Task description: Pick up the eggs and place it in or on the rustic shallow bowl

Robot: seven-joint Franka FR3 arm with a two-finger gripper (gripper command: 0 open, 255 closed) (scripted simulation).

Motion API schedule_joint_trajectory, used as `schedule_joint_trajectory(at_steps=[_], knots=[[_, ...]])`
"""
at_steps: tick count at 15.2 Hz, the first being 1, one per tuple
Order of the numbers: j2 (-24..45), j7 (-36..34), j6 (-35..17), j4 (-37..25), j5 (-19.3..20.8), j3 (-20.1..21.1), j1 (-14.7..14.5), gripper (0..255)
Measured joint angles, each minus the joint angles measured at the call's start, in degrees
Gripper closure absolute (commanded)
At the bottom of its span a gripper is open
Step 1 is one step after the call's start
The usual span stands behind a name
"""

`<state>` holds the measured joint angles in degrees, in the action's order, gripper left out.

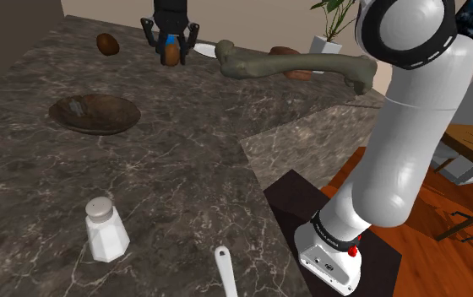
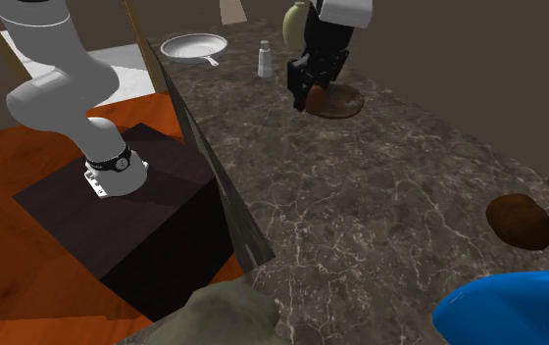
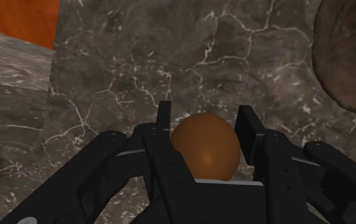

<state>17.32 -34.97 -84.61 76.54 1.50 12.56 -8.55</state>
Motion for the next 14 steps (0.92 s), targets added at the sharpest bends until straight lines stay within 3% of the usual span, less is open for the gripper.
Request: schedule_joint_trajectory(at_steps=[8,14], knots=[[4.9,-10.0,2.1,-7.1,0.7,3.2,-7.3,255],[13.7,-17.2,5.4,-19.4,2.6,4.7,-14.5,255]])
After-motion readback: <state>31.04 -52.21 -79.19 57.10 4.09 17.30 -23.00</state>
